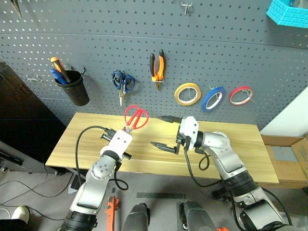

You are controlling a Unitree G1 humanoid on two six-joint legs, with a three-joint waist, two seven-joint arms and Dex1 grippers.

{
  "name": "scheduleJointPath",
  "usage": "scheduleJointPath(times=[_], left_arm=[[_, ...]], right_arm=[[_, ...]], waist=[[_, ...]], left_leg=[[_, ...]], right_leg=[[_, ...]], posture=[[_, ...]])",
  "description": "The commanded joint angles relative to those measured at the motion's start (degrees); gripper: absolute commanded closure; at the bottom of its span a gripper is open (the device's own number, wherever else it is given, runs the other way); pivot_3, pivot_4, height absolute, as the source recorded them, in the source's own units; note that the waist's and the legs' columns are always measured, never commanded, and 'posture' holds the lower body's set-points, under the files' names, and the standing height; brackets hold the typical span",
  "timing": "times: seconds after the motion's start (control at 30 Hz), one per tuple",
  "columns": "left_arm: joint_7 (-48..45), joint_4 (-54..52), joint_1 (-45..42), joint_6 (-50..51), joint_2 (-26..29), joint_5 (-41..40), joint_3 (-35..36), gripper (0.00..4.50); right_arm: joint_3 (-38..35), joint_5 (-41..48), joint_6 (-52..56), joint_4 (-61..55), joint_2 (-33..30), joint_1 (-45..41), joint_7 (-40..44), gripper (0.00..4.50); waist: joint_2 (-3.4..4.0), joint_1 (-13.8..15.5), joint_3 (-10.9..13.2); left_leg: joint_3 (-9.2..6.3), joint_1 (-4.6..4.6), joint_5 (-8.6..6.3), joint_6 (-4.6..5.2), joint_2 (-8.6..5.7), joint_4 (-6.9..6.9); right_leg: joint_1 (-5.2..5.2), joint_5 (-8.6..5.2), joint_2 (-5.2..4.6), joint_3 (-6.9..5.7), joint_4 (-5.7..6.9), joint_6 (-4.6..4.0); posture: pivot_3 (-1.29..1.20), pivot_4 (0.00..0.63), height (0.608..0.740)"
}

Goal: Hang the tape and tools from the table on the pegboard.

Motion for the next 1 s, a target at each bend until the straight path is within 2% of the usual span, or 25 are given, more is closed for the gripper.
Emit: scheduleJointPath(times=[0.03, 0.33, 0.7, 1.0], left_arm=[[0.5, -7.8, -0.1, -1.3, 1.8, 2.0, 4.8, 4.28], [0.3, -3.9, -7.4, -1.9, 2.5, 2.8, 7.6, 4.28], [-1.3, 4.4, -12.0, 2.7, -1.9, -5.9, 12.3, 4.28], [-4.4, 8.9, -15.9, 7.5, -2.1, -10.4, 12.1, 4.28]], right_arm=[[-1.8, 2.3, 3.6, -6.6, 0.8, -1.1, -2.6, 0.0], [-1.5, 2.1, 4.7, -6.8, 2.6, -3.3, -4.1, 0.0], [-2.1, -0.6, 5.9, -4.2, 2.2, -3.6, -7.2, 0.0], [-2.0, -0.5, 7.2, -5.3, 2.6, -2.9, -9.0, 0.0]], waist=[[0.05, 0.1, -0.1], [-0.08, 0.2, -1.4], [-0.08, 0.1, -2.1], [-0.14, -0.1, -2.8]], left_leg=[[-0.03, 0.01, 0.0, 0.0, 0.02, -0.01], [-0.01, 0.03, 0.01, 0.01, -0.02, 0.01], [0.0, 0.08, 0.01, 0.01, 0.02, 0.01], [0.02, 0.11, 0.02, 0.01, 0.01, 0.05]], right_leg=[[-0.01, 0.01, 0.01, -0.02, 0.0, -0.02], [0.05, 0.07, 0.05, -0.09, -0.01, 0.0], [0.05, 0.1, 0.11, -0.07, 0.05, 0.02], [0.08, 0.13, 0.13, -0.03, 0.06, 0.03]], posture=[[0.03, 0.081, 0.74], [0.04, 0.062, 0.74], [0.02, 0.06, 0.74], [0.02, 0.059, 0.74]])
